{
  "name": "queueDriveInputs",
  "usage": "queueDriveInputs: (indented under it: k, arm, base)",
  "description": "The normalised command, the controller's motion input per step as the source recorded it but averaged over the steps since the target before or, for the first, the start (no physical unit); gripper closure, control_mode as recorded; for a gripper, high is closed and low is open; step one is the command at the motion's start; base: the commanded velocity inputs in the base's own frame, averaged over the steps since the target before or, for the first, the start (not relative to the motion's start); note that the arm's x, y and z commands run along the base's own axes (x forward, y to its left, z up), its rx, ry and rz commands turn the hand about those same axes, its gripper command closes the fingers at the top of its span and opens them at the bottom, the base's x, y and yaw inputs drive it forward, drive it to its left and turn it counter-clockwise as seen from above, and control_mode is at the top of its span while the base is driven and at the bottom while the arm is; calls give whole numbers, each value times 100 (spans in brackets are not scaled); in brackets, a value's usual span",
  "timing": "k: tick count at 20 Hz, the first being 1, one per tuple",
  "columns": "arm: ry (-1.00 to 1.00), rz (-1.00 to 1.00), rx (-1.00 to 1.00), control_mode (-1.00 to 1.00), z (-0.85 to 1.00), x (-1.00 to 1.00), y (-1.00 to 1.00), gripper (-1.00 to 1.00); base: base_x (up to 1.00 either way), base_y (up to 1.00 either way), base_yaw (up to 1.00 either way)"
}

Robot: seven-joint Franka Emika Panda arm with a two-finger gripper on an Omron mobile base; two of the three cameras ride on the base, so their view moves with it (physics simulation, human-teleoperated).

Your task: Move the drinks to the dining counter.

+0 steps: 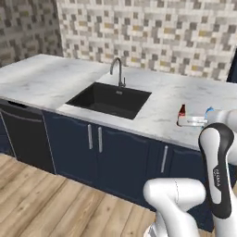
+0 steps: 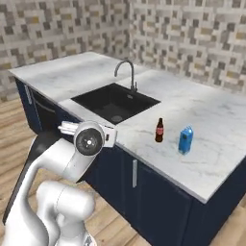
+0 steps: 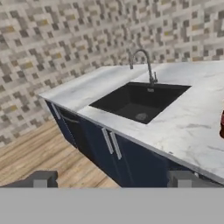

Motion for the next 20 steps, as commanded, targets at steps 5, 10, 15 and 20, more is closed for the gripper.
queueDriveInputs:
  k: [5, 10, 15, 20]
  arm:
    - [0, 0, 0, 100, 0, 0, 0, -100]
    - [0, 0, 0, 100, 0, 0, 0, -100]
    - [0, 0, 0, 100, 0, 0, 0, -100]
    - [0, 0, 0, 100, 0, 0, 0, -100]
  base:
    - [-26, 0, 83]
    - [-40, 0, 84]
    - [-58, 0, 79]
    - [-83, 0, 68]
